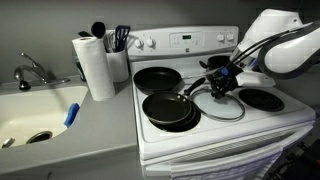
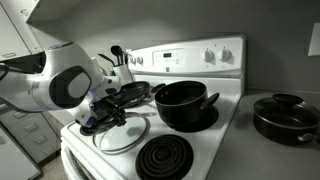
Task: Press the button on the stove then put the lid on the stove then press the button on the stove
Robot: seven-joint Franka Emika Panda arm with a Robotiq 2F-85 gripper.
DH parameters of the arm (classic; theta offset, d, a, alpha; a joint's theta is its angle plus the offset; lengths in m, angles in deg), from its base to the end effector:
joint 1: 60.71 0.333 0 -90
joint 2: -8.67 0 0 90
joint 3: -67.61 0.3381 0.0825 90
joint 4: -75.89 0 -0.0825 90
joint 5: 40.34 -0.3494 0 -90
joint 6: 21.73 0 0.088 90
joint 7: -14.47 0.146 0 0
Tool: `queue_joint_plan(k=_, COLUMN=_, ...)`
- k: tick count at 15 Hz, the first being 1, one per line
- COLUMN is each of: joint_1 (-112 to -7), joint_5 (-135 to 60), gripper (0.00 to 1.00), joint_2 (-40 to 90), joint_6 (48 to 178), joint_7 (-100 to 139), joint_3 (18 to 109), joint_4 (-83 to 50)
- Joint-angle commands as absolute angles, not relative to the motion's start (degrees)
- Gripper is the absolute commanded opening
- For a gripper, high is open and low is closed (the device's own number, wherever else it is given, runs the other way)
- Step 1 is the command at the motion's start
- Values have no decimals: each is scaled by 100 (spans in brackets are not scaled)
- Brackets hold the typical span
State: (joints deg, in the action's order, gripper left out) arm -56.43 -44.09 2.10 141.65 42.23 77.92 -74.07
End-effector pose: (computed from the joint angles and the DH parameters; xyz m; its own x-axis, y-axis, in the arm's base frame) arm 0.4367 0.1104 0.3391 0.9094 -0.2957 0.2924 -0.2532 -0.9515 -0.1748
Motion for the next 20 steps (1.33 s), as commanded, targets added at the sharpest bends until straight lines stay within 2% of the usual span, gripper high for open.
queue_joint_plan(k=1, joint_1=-5723, joint_5=-4155, gripper=14, joint_2=145, joint_6=13591, joint_7=4267, joint_3=7774, joint_4=-7413)
queue_joint_plan(k=8, joint_1=-5904, joint_5=-3085, gripper=14, joint_2=203, joint_6=13354, joint_7=4829, joint_3=7814, joint_4=-7330)
queue_joint_plan(k=9, joint_1=-5890, joint_5=-3087, gripper=54, joint_2=200, joint_6=13362, joint_7=4837, joint_3=7802, joint_4=-7322)
queue_joint_plan(k=10, joint_1=-5870, joint_5=-3120, gripper=65, joint_2=194, joint_6=13366, joint_7=4807, joint_3=7789, joint_4=-7318)
queue_joint_plan(k=15, joint_1=-5737, joint_5=-3657, gripper=98, joint_2=-73, joint_6=13010, joint_7=4244, joint_3=7668, joint_4=-7234)
queue_joint_plan(k=20, joint_1=-5744, joint_5=-4019, gripper=100, joint_2=-618, joint_6=11980, joint_7=3299, joint_3=7512, joint_4=-6847)
